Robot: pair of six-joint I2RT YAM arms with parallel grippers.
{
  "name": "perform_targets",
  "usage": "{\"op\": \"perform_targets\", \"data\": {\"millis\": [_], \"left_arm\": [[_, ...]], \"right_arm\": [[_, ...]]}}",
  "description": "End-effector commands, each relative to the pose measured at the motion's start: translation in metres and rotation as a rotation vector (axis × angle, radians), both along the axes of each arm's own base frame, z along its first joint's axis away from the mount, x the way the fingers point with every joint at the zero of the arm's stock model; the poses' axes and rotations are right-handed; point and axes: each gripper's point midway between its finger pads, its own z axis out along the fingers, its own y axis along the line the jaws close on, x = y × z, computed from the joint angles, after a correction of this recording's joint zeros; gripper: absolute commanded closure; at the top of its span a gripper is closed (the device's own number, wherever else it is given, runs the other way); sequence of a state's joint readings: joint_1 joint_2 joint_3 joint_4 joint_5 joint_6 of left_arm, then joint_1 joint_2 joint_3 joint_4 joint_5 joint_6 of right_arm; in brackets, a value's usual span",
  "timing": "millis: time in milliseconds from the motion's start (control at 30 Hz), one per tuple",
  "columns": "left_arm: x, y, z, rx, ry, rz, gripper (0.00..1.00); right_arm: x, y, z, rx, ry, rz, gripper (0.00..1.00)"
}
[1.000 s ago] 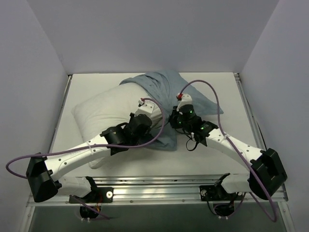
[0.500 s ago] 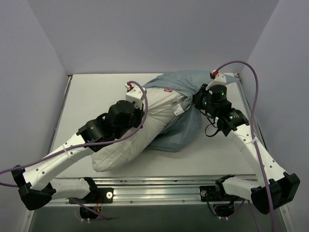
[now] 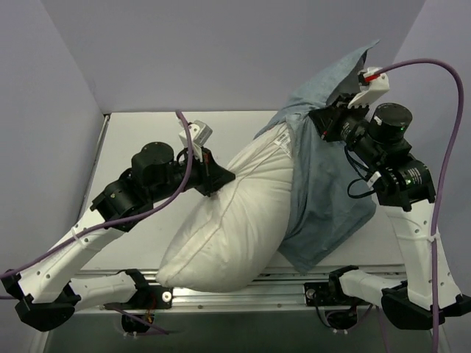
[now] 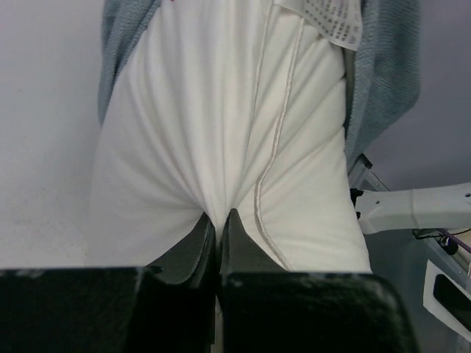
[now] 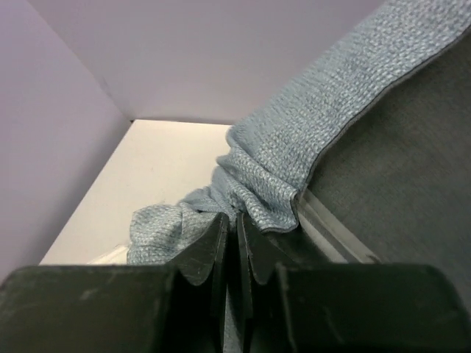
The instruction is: Remove the pillowcase from the pillow
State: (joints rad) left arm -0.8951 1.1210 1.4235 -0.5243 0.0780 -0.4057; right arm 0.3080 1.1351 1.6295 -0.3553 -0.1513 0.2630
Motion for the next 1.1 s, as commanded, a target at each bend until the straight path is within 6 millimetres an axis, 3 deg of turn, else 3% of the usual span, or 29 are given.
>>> {"op": "perform_targets", "data": {"millis": [0,100,133,200,233,267,300,333,400,433,467,533,600,700,800,900,933,967,1033,1067], "left_arm": [[0.003,0.019,0.019,-0.141,0.024,0.004,0.98],[0.041,0.045,-0.037,-0.063,0.126,0.163,0.98],[0.052,0.052,-0.066,-0.014,0.172,0.205,0.98],[0.081,0.077,-0.106,0.05,0.243,0.332,0.98],[0.091,0.085,-0.124,0.077,0.27,0.368,0.98],[0.101,0.095,-0.145,0.105,0.309,0.411,0.98],[0.121,0.113,-0.17,0.145,0.359,0.489,0.93],[0.13,0.122,-0.18,0.168,0.378,0.523,0.73],[0.151,0.138,-0.186,0.199,0.377,0.592,0.49],[0.156,0.139,-0.18,0.189,0.361,0.597,0.27],[0.162,0.138,-0.154,0.156,0.303,0.6,0.18],[0.166,0.142,-0.122,0.123,0.222,0.62,0.04],[0.166,0.151,-0.076,0.112,0.109,0.643,0.04],[0.152,0.162,-0.043,0.156,0.017,0.654,0.06],[0.126,0.159,-0.038,0.215,-0.02,0.623,0.06],[0.09,0.133,-0.053,0.26,-0.022,0.523,0.06],[0.079,0.125,-0.072,0.29,-0.002,0.482,0.06],[0.059,0.105,-0.075,0.274,-0.004,0.405,0.06],[0.039,0.084,-0.091,0.281,0.006,0.322,0.06],[0.029,0.077,-0.112,0.312,0.028,0.294,0.06]], "right_arm": [[-0.005,-0.005,0.087,0.08,-0.289,0.015,1.0],[0.024,0.022,0.052,0.084,-0.203,0.107,1.0],[0.04,0.035,0.028,0.074,-0.143,0.128,1.0],[0.06,0.053,-0.013,0.056,-0.055,0.14,0.99],[0.074,0.066,-0.041,0.036,0.004,0.147,0.95],[0.074,0.091,-0.062,0.013,0.042,0.188,0.8],[0.077,0.102,-0.074,-0.009,0.064,0.199,0.7],[0.087,0.115,-0.098,-0.043,0.109,0.2,0.62],[0.086,0.134,-0.11,-0.062,0.136,0.228,0.47],[0.087,0.137,-0.117,-0.066,0.152,0.226,0.42],[0.086,0.139,-0.116,-0.064,0.151,0.225,0.36],[0.084,0.132,-0.108,-0.061,0.134,0.192,0.29],[0.08,0.122,-0.103,-0.067,0.126,0.156,0.22],[0.067,0.108,-0.093,-0.069,0.101,0.127,0.15],[0.05,0.103,-0.097,-0.078,0.103,0.148,0.11],[0.033,0.109,-0.115,-0.114,0.133,0.194,0.08],[0.023,0.116,-0.119,-0.128,0.141,0.22,0.07],[0.018,0.12,-0.131,-0.147,0.16,0.229,0.07],[0.011,0.123,-0.147,-0.191,0.184,0.227,0.05],[0.001,0.131,-0.163,-0.22,0.209,0.252,0.05]]}}
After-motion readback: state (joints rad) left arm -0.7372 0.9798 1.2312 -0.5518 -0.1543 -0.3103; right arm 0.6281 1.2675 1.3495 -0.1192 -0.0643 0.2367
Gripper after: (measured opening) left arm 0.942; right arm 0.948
